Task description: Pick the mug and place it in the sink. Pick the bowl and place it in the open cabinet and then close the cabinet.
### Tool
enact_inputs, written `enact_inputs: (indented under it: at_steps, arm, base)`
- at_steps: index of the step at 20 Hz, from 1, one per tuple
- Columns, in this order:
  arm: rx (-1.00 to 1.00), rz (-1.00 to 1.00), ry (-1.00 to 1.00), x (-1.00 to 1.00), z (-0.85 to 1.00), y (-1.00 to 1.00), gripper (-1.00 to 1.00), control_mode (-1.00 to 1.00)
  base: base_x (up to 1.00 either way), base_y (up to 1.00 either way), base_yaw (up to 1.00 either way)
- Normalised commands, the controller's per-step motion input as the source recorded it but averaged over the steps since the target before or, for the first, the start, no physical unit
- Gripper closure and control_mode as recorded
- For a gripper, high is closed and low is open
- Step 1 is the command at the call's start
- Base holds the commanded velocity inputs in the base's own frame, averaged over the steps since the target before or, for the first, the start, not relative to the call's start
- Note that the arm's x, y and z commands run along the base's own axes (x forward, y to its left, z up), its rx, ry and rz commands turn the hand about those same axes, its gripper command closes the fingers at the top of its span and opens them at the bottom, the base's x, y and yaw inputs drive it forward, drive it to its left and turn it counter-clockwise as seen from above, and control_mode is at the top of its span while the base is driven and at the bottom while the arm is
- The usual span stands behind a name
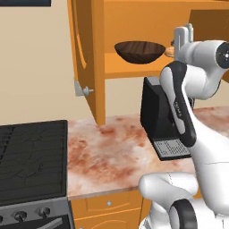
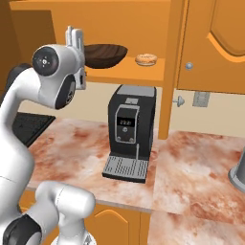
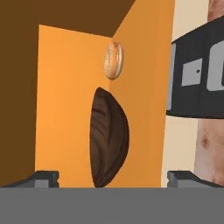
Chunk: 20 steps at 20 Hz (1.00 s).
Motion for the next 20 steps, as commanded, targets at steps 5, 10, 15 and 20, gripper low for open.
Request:
enact_inputs:
  at_steps: [5, 10, 15, 20]
  arm:
    - [0.02, 0.00, -0.06, -0.74, 0.04, -0.26, -1.00, -1.00]
    - [0.01, 0.00, -0.06, -0.62, 0.00, -0.14, -1.00, -1.00]
    - [0.00, 0.00, -0.11, -0.55, 0.07, 0.00, -1.00, -1.00]
    - [0.01, 0.00, -0.03, -0.39, 0.03, -0.23, -1.00, -1.00]
  base:
    - [0.00, 0.00, 0.00]
    - [0.00, 0.00, 0.00]
    - [0.00, 0.00, 0.00]
    - [0.00, 0.00, 0.00]
